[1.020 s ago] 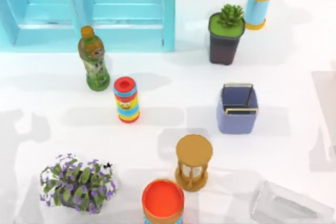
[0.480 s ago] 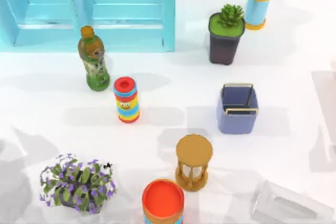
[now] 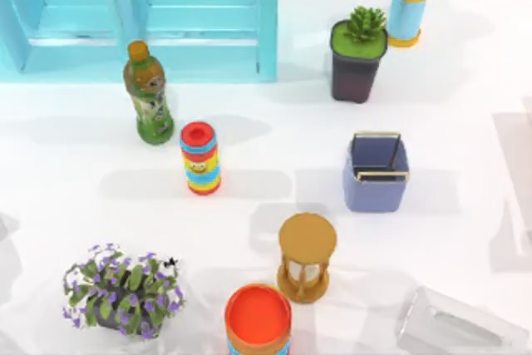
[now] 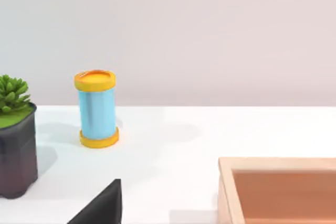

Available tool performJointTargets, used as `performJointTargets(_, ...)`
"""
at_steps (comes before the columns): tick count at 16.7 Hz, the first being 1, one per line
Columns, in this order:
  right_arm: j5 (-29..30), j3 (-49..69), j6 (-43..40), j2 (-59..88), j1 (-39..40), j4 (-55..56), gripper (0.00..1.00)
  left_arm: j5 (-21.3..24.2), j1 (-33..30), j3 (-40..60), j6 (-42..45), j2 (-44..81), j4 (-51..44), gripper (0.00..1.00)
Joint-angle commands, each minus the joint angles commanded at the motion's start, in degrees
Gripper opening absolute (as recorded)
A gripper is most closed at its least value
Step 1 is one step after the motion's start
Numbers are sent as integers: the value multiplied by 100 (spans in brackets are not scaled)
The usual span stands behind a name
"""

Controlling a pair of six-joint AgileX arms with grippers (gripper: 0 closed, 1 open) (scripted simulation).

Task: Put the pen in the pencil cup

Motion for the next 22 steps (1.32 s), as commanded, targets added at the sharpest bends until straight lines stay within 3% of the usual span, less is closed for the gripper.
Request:
performJointTargets(6, 0, 0, 0, 0, 0, 0, 100, -31, -118, -31, -119, 163, 233, 100)
performJointTargets(14, 0, 0, 0, 0, 0, 0, 100, -240, -869, -188, -949, 1447, 2156, 100)
performJointTargets(19, 0, 0, 0, 0, 0, 0, 100, -254, -913, -195, -994, 1514, 2234, 100)
performJointTargets(22, 0, 0, 0, 0, 0, 0, 100, -254, -913, -195, -994, 1514, 2234, 77)
